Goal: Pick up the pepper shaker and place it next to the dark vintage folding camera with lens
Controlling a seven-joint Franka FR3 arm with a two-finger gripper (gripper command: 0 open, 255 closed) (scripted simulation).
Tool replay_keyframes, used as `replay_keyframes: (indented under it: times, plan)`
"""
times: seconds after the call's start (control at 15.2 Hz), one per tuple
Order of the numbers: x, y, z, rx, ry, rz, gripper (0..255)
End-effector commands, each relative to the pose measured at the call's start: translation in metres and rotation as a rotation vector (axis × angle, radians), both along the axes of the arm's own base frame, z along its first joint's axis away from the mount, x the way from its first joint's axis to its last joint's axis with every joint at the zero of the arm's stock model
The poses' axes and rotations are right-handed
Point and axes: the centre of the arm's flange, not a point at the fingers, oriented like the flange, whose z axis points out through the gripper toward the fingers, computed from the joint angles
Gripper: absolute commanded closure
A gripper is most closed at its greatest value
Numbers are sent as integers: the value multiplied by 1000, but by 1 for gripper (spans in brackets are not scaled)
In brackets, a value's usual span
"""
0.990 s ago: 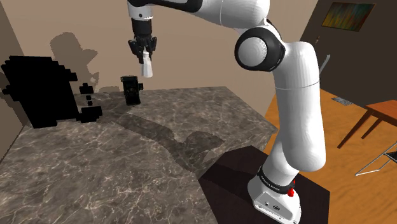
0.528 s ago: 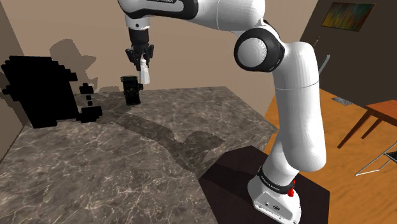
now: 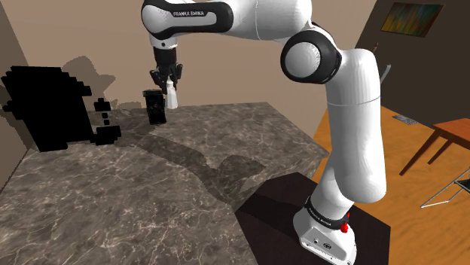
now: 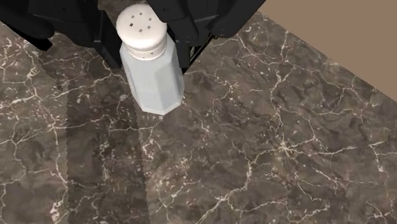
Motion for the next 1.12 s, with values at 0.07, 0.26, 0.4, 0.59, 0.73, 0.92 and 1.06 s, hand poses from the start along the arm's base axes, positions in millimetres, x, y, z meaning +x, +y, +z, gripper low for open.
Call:
replay_keyframes:
  times: [0.07, 0.26, 0.4, 0.59, 0.73, 0.92, 1.06]
  plan:
    - [0, 0, -16, 0, -1, 0, 255]
    - [0, 0, -31, 0, -1, 0, 255]
    - [0, 0, -42, 0, -1, 0, 255]
    - [0, 0, -58, 0, -1, 0, 255]
    - [0, 0, -68, 0, -1, 0, 255]
    - [0, 0, -84, 0, -1, 0, 255]
    - [0, 0, -95, 0, -1, 0, 255]
